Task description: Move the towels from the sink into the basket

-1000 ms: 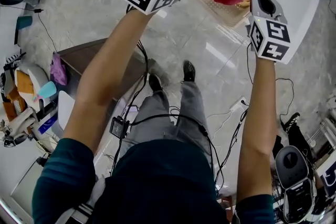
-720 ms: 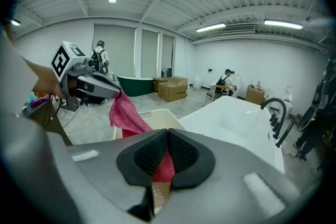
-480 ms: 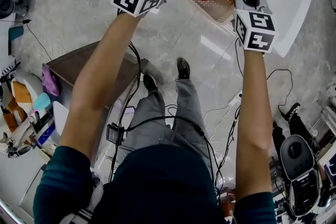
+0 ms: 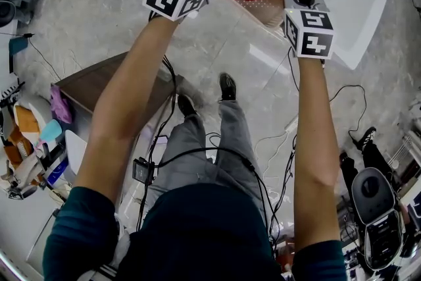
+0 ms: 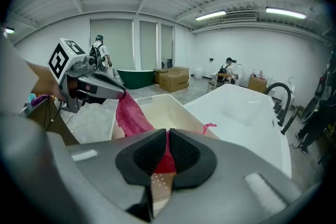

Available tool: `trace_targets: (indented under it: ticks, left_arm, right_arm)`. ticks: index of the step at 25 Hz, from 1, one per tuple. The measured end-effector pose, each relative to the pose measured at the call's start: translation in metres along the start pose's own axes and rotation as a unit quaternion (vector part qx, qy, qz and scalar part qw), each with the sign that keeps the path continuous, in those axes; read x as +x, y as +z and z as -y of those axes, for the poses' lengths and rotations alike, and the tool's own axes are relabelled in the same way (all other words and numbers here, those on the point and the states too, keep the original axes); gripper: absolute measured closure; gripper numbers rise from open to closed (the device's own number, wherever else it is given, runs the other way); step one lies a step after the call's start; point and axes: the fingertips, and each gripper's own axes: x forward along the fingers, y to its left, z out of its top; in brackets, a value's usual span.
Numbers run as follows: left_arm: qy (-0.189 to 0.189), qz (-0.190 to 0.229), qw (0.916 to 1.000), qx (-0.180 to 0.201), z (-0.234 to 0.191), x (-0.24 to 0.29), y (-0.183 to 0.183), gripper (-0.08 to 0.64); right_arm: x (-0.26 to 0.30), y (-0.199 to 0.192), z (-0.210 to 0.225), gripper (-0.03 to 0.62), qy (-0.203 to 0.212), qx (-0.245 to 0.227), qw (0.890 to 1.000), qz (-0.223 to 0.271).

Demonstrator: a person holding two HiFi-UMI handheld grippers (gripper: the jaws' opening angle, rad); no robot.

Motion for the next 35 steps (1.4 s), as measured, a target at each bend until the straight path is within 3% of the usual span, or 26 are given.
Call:
trace_targets:
  ticks: [8, 14, 21, 35]
  left_arm:
    - [0.006, -0.002, 1.0, 0.005, -0.001, -0.008, 0.008, 0.547]
    - [0.011, 0.02, 0.9996, 0.017, -0.001, -0.028, 0.035, 0.548]
    - [0.021, 0.059, 0.9975, 0.034, 0.005, -0.067, 0.08, 0.548]
    - [0.046, 0.149, 0.9861, 0.057, 0.024, -0.181, 0.159, 0.548]
  right_arm:
    - [-0.008, 0.005, -0.003, 0.529, 0.0, 0.001, 1.0, -0.004]
    - [-0.02, 0.026, -0.004, 0.529, -0.002, -0.004, 1.0, 0.011]
    - [-0.051, 0.07, -0.007, 0.581, -0.02, -0.018, 0.998, 0.052]
    - [-0.14, 0.176, -0.045, 0.584, -0.035, -0.042, 0.989, 0.138]
